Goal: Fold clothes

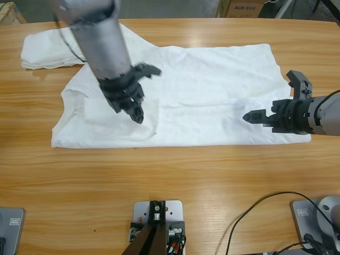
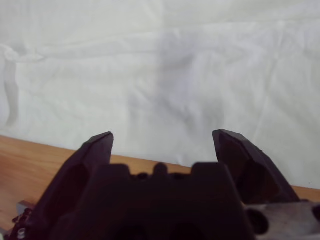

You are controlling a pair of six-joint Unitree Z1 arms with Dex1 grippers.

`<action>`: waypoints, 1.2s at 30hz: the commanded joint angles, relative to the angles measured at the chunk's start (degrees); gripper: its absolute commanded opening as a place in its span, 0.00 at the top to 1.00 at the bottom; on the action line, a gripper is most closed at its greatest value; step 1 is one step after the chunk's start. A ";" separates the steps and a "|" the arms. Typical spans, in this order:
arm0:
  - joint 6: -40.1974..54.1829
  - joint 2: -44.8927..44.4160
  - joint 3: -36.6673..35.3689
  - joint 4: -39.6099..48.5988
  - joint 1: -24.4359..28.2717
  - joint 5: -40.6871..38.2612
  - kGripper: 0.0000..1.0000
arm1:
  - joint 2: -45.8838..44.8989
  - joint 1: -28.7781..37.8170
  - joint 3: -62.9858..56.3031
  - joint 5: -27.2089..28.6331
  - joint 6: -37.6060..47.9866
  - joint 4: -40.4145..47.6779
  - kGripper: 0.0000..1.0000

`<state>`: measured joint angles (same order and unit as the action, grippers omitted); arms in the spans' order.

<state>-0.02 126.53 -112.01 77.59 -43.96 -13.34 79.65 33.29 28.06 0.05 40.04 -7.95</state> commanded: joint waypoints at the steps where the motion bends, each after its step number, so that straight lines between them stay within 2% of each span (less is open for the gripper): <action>1: -28.88 -17.98 35.44 -24.18 6.52 -1.11 0.03 | 0.91 0.20 -1.70 -0.59 0.57 0.48 0.18; 3: -37.48 -19.88 40.33 -28.53 7.84 -1.87 0.03 | 1.07 0.20 -1.70 -0.81 0.57 0.55 0.18; 6: -43.37 -21.48 43.86 -34.33 9.95 -3.78 0.03 | 1.00 0.20 -1.73 -0.84 0.57 0.57 0.18; 9: -43.67 -22.54 45.57 -34.82 10.79 -3.63 0.03 | 0.98 0.20 -1.98 -0.84 0.64 0.78 0.18; 14: -44.95 -23.01 53.83 -41.36 13.51 -4.14 0.03 | 1.72 0.20 -2.22 -0.93 0.65 1.62 0.18; 17: -42.87 -21.41 55.52 -45.79 14.88 -4.07 0.03 | 1.56 0.20 -2.31 -0.93 0.65 1.62 0.18; 22: -32.96 -18.90 55.20 -52.38 15.13 -4.72 0.03 | 1.74 0.20 -2.28 -0.93 0.65 1.62 0.18; 30: -23.28 -18.11 55.97 -52.24 15.08 -4.15 0.05 | 2.32 0.20 -2.26 -1.10 0.65 1.80 0.18; 36: -22.13 -18.16 55.85 -53.33 14.64 -4.24 0.05 | 3.07 0.20 -2.31 -1.28 0.65 2.08 0.18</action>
<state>-23.79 105.66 -57.51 26.04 -29.43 -17.23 80.22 33.28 27.11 -0.19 40.04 -6.53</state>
